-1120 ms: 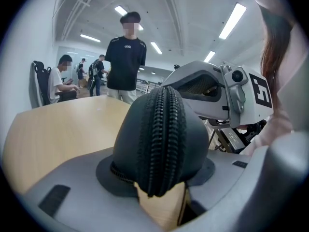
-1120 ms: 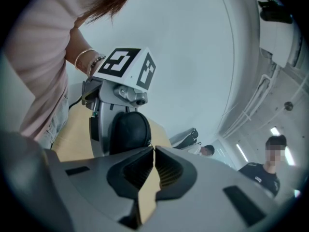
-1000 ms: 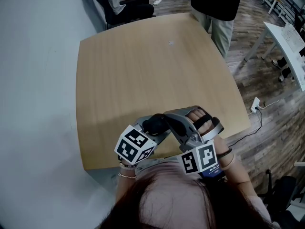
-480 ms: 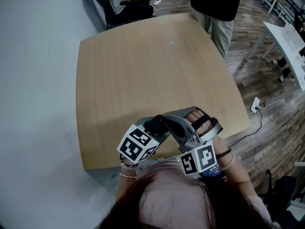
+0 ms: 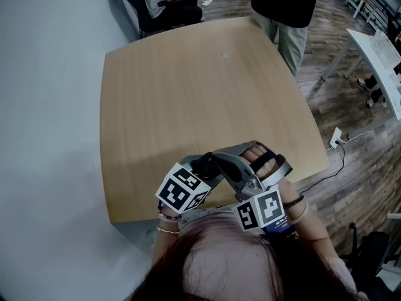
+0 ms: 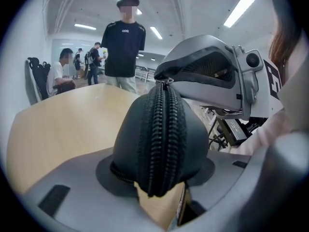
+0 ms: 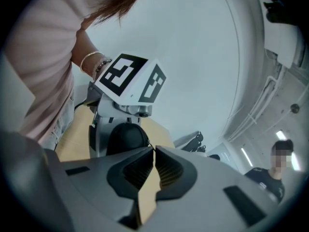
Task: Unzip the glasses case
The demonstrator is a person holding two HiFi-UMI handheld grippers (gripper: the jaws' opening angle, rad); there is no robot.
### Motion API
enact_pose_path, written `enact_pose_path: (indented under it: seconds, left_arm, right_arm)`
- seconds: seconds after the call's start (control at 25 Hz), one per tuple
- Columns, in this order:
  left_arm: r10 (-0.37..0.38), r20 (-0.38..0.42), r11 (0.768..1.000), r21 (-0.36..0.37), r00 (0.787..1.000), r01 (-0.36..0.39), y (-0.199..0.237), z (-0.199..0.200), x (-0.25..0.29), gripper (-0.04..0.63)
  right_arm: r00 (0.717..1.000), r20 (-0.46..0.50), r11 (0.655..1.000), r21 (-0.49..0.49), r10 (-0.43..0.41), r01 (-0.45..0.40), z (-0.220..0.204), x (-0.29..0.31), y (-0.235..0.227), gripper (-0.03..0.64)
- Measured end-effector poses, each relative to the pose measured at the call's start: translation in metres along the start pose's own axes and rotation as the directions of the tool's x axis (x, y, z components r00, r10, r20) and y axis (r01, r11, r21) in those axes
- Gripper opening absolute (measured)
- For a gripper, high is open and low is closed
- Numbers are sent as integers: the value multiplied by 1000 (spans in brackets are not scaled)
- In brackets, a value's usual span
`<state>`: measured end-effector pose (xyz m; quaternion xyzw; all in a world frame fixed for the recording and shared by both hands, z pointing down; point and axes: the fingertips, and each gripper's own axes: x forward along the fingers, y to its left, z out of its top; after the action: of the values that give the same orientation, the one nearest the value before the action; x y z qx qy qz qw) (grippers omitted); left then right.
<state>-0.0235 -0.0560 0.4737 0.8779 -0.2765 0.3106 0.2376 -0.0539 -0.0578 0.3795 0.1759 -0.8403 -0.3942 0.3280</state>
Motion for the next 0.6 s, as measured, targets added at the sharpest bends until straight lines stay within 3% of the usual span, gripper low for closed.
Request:
enact_pose_path:
  seconds: [0.6]
  left_arm:
    - [-6,-58,1000,2,998,6,-1,-9,6,213]
  right_arm:
    - [1000,2,999,-29,26,-26,3,2,8,17]
